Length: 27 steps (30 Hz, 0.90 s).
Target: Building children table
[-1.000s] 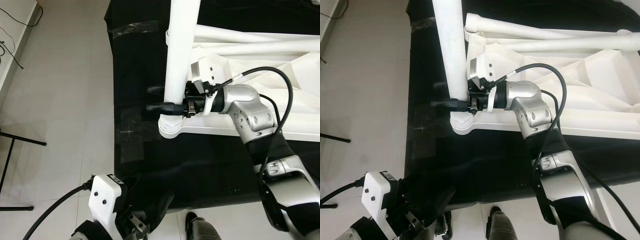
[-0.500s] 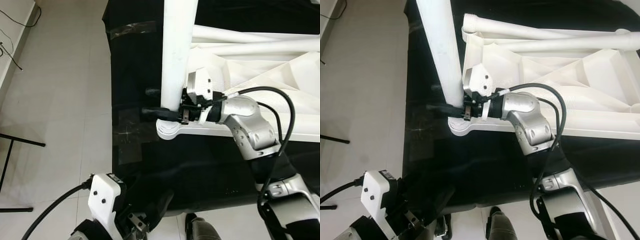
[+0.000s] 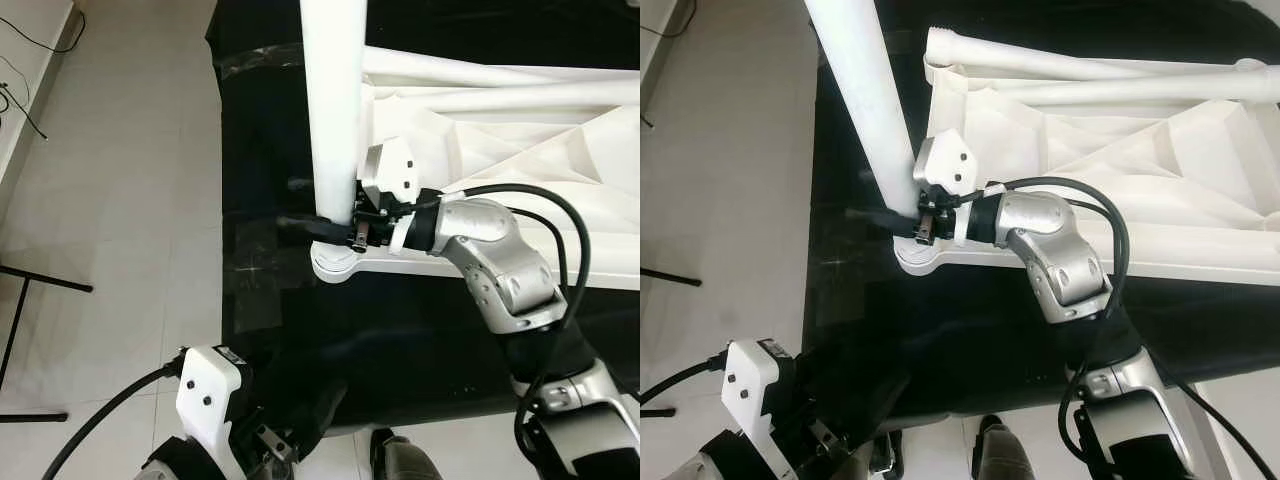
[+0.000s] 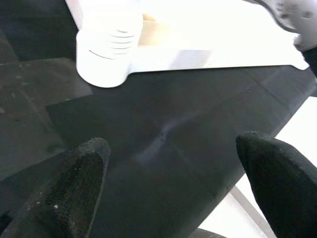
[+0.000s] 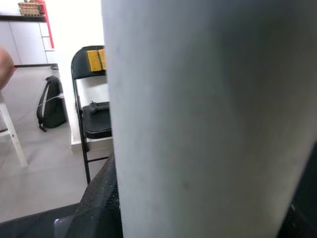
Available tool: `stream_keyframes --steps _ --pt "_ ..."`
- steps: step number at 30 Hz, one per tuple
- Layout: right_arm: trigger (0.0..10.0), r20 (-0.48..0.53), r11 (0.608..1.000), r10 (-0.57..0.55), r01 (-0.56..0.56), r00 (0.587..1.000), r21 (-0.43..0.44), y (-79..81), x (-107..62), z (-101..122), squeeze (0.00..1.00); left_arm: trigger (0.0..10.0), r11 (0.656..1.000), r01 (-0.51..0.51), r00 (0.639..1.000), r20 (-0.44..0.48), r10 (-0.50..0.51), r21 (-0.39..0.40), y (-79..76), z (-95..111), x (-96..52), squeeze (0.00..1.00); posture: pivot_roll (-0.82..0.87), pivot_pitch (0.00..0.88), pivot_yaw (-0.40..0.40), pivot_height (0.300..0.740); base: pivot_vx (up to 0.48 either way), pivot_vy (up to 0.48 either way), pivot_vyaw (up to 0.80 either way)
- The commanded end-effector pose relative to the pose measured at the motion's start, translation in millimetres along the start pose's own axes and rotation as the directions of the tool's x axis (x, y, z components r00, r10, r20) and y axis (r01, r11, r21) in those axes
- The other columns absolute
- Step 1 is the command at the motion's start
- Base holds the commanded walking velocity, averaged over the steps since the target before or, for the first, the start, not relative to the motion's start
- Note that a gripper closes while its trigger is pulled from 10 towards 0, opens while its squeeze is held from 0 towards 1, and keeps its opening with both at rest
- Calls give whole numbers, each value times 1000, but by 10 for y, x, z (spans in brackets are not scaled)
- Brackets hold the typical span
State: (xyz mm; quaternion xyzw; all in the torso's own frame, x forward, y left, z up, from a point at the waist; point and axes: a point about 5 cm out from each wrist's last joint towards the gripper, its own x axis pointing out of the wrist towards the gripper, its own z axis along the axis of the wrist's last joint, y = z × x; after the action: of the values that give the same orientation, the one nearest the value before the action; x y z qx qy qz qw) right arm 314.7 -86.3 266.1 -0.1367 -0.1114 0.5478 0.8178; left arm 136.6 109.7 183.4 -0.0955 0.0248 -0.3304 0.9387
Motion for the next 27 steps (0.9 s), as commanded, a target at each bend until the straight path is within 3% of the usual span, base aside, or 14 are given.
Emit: stream_keyframes --steps 1,2,3,4,5,6,8,12,18,20,21,22,25,27 --pt "10000 -316 913 -343 393 885 109 -23 -233 -583 0 10000 998 -63 997 -37 63 10 80 -27 -59 0 82 345 18 740 0 0 0" --pt "10000 -358 827 -495 555 792 84 -36 -329 -615 0 10000 995 -98 994 -38 99 29 128 -14 -80 0 82 345 18 740 0 0 0" --pt "10000 -358 827 -495 555 792 84 -36 -329 -615 0 10000 995 -98 994 -38 99 29 128 -14 -80 0 82 345 18 740 0 0 0" --pt "10000 -367 750 -597 658 714 60 112 -418 -609 0 10000 985 -151 988 -28 154 87 251 44 -96 0 78 343 22 740 0 0 0" --pt "10000 -367 750 -597 658 714 60 112 -418 -609 0 10000 985 -151 988 -28 154 87 251 44 -96 0 78 343 22 740 0 0 0" --pt "10000 -359 715 -636 697 682 58 247 -446 -586 0 10000 972 -191 981 -12 194 138 368 105 -102 0 72 338 27 740 0 0 0" --pt "10000 -319 700 -659 710 681 69 425 -392 -545 0 10000 946 -241 970 62 233 218 600 324 -77 0 75 321 32 740 0 0 0" --pt "10000 -275 707 -660 702 699 89 503 -262 -526 0 10000 916 -259 964 147 223 305 776 615 -22 0 78 308 34 740 0 0 0" --pt "10000 -273 714 -648 692 711 105 560 -166 -536 0 10000 892 -240 961 224 162 383 864 943 88 0 84 282 43 740 0 0 0" --pt "10000 -273 714 -648 692 711 105 560 -166 -536 0 10000 892 -240 961 224 162 383 864 943 88 0 84 282 43 740 0 0 0" --pt "10000 -271 716 -649 691 711 99 579 -133 -535 0 10000 894 -220 958 257 124 390 877 1084 147 0 82 271 48 740 0 0 0" --pt "10000 -275 697 -667 710 692 98 639 -92 -531 0 10000 935 -9 958 272 -94 354 757 1372 342 0 83 247 55 740 0 0 0" --pt "10000 -275 697 -667 710 692 98 639 -92 -531 0 10000 935 -9 958 272 -94 354 757 1372 342 0 83 247 55 740 0 0 0" --pt "10000 -262 685 -680 720 685 107 666 -68 -516 0 10000 918 278 907 236 -348 283 607 1547 452 0 87 236 65 740 0 0 0"
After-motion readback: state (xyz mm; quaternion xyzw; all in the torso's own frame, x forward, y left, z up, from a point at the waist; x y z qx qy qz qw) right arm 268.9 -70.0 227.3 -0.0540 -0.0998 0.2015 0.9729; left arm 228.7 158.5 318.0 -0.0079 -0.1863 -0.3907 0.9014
